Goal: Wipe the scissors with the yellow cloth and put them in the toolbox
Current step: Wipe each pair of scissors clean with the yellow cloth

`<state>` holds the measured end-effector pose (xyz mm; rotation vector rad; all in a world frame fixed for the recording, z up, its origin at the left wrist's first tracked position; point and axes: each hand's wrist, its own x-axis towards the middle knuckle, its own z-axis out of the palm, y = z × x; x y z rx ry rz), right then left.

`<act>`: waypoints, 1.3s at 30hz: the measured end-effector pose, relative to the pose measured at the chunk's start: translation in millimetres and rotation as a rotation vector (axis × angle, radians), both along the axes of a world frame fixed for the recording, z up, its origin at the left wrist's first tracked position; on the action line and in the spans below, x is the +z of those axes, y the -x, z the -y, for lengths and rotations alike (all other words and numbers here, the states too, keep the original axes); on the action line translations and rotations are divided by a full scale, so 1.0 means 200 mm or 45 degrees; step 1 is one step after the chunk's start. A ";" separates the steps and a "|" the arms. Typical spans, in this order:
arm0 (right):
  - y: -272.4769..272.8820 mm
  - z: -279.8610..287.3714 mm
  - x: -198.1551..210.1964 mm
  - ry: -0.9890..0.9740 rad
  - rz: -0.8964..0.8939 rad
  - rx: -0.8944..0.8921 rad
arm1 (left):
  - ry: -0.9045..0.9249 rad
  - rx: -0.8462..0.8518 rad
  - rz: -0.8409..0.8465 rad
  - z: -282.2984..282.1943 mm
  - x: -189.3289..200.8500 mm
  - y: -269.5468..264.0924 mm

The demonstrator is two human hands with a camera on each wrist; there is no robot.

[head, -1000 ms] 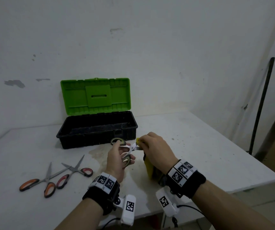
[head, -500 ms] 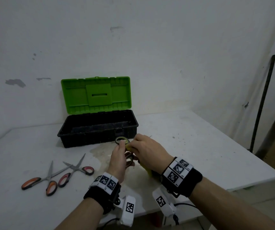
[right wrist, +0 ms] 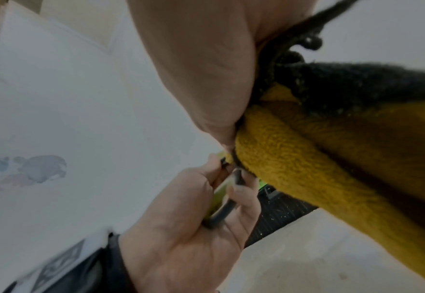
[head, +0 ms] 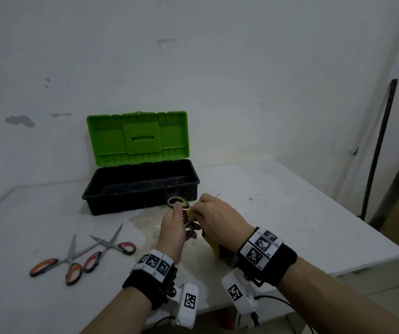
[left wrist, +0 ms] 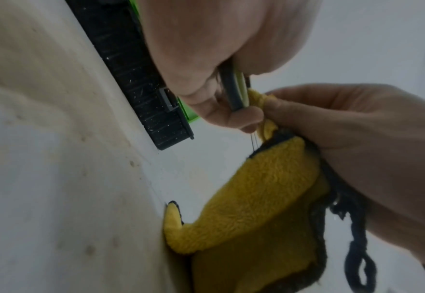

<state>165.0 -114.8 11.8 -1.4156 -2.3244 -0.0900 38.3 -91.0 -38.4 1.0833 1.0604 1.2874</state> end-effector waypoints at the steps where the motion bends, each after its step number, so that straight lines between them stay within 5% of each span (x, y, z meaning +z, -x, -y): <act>1: -0.02 0.00 0.00 0.009 -0.039 -0.028 | 0.001 0.009 -0.003 -0.01 0.00 0.01; 14: -0.04 0.01 -0.02 -0.010 -0.263 -0.084 | 0.041 -0.018 0.080 0.00 0.03 -0.02; 18: -0.01 0.02 -0.05 0.019 0.010 0.094 | 0.058 -0.065 0.076 0.01 0.02 -0.02; 23: -0.07 -0.02 -0.01 0.018 0.212 0.016 | 0.064 -0.086 0.045 0.01 -0.01 -0.01; 39: -0.07 0.02 -0.07 -0.086 -0.068 0.054 | 0.123 -0.050 0.159 0.01 0.00 -0.01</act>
